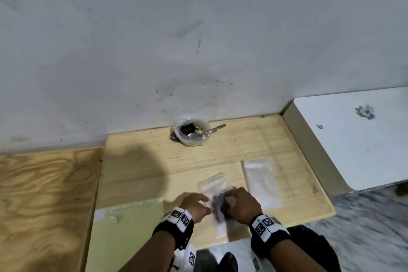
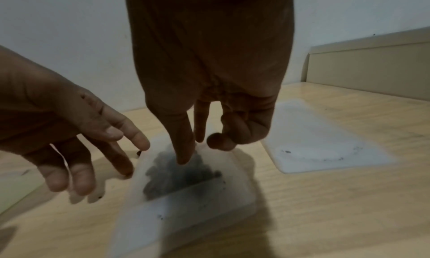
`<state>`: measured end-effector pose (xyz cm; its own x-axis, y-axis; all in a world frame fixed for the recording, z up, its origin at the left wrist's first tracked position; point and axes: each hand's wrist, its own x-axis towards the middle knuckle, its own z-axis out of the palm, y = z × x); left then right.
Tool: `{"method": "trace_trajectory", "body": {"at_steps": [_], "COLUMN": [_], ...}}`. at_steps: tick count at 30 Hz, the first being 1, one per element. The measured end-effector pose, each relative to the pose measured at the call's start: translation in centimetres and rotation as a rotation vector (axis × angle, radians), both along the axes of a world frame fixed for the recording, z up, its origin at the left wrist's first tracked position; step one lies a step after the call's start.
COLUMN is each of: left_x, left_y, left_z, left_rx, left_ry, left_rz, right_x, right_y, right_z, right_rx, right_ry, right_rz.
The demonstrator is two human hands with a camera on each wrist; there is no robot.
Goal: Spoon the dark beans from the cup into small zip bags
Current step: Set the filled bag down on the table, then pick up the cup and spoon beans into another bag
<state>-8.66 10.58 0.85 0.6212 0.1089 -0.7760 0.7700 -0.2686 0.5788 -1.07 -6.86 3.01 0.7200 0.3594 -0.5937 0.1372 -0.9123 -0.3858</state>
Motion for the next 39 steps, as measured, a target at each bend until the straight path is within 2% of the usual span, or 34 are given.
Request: {"method": "trace_trajectory", "body": {"at_steps": [2,4,8,12,16,22,27,32,39], "left_x": [0.9,2.4,6.8,11.3,13.9,15.2,15.5,15.7,15.5], "left_y": [0.6,0.5,-2.6,-7.8,-11.8,-13.0,-12.8,-12.7,-12.4], "left_z": [0.1,1.1,2.3,1.4,-0.9,-2.5,-3.4,-3.7,-4.2], "left_rx": [0.201,0.300,0.107,-0.021,0.083,0.219,0.179,0.181,0.157], "left_ry": [-0.060,-0.159,-0.257,-0.190,-0.131,-0.084,-0.038,-0.039,-0.055], "left_rz": [-0.160,-0.188,-0.044,0.124,0.155,0.053,0.137,0.142,0.139], "right_x": [0.5,1.6,5.6,9.3,11.1,13.1,14.2,15.3,15.1], "right_y": [-0.9,-2.4,-5.8,-8.8,-10.0,-12.0,-13.0,-13.8,-14.3], "right_z": [-0.1,-0.1,0.3,-0.5,-2.2,-3.0,-2.7,-3.0,-2.9], "right_rx": [0.023,0.054,0.044,-0.032,-0.021,0.077,0.099,0.126,0.116], "right_ry": [0.003,-0.031,-0.104,-0.081,0.013,-0.084,-0.126,-0.098,-0.119], "right_rz": [-0.052,-0.128,-0.336,-0.448,-0.409,-0.395,-0.377,-0.257,-0.278]}}
